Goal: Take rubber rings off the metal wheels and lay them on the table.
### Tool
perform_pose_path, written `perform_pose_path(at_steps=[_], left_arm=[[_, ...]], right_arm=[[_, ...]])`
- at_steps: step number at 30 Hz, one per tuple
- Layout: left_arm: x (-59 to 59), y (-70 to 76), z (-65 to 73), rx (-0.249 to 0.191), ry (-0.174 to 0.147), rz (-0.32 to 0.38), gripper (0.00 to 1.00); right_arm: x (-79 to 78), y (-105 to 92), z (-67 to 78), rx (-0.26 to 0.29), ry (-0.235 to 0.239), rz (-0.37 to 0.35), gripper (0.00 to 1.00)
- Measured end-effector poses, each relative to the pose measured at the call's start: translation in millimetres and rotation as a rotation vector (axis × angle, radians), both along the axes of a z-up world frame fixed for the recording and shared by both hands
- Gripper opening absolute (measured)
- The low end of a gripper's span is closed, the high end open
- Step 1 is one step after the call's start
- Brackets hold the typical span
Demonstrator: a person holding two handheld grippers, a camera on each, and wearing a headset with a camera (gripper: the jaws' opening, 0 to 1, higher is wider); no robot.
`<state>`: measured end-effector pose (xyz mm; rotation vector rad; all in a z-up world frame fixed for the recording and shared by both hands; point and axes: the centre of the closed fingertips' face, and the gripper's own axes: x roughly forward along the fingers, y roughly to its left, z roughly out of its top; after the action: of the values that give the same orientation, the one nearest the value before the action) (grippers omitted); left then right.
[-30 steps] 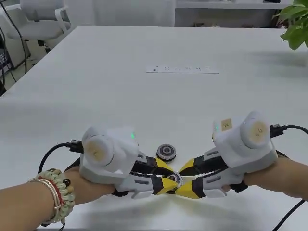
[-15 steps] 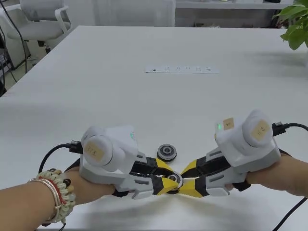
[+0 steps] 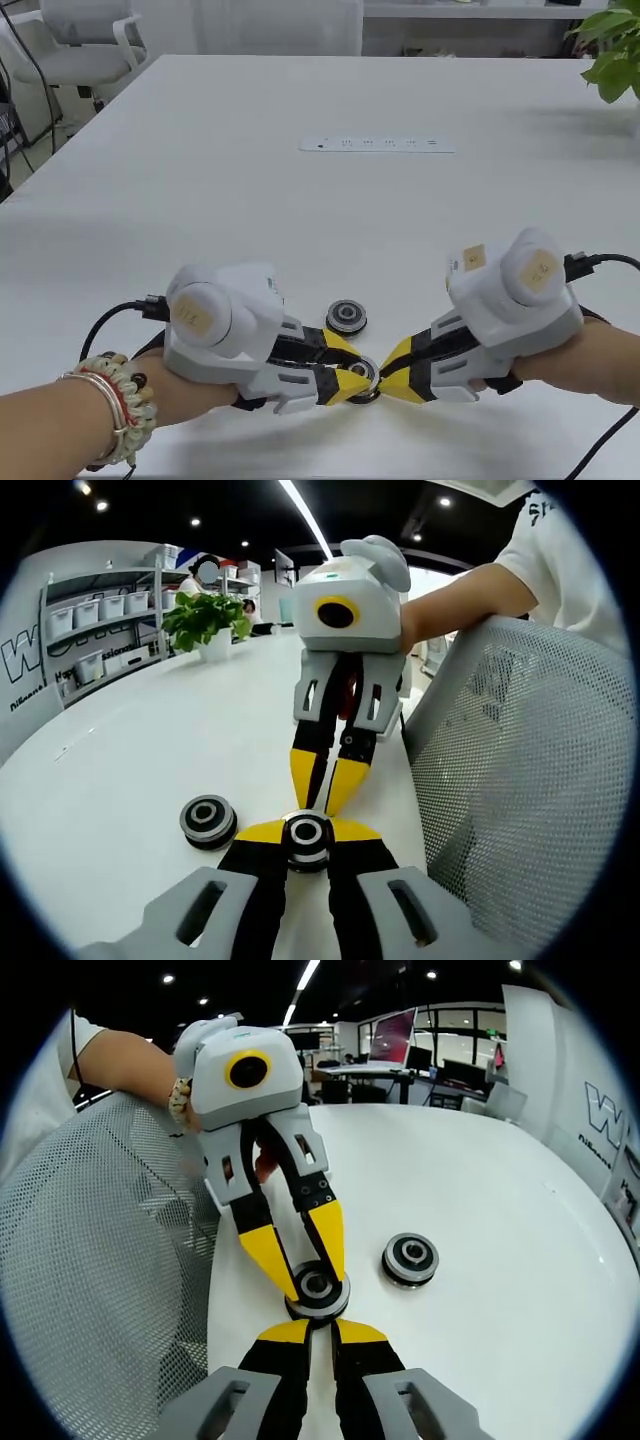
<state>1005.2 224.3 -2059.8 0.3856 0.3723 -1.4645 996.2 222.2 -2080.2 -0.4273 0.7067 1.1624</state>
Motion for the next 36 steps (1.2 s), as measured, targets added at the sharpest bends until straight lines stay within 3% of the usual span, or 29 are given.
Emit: perform_pose_path(at_steps=[5,10,13,21,24,27,28,33,36], left_arm=[[-0.6,0.1,0.3,-0.004,0.002,0.001,0.09],[-1.0,0.5,0.5,-0.014,0.012,0.006,0.09],[-1.1,0.5,0.6,-0.016,0.012,0.006,0.09],[-0.5,0.7,0.6,-0.027,0.026,0.012,0.09],[-0.8,0.7,0.8,-0.029,0.033,0.011,0.1],[-1.1,0.5,0.9,-0.028,0.029,0.009,0.11],[-1.2,0.5,0.7,-0.027,0.029,0.009,0.11],[-0.7,0.2,0.2,-0.027,0.028,0.01,0.11],[-0.6,0.1,0.1,-0.027,0.028,0.009,0.11]], right_arm=[[2.2,-0.9,-1.3,0.001,0.02,-0.02,0.02],[2.1,-1.4,-1.7,0.021,0.098,-0.09,0.01],[1.2,-2.7,-1.9,0.036,0.181,-0.162,0.0],[2.3,-3.2,-1.6,0.046,0.162,-0.179,0.0],[6.0,-6.4,-0.7,0.055,0.2,-0.232,0.0],[8.8,-9.8,-0.3,0.063,0.195,-0.245,0.0],[8.7,-10.0,0.3,0.077,0.219,-0.265,0.0],[10.3,-11.0,2.3,0.093,0.242,-0.288,0.0],[10.4,-11.3,4.2,0.111,0.292,-0.328,0.0]])
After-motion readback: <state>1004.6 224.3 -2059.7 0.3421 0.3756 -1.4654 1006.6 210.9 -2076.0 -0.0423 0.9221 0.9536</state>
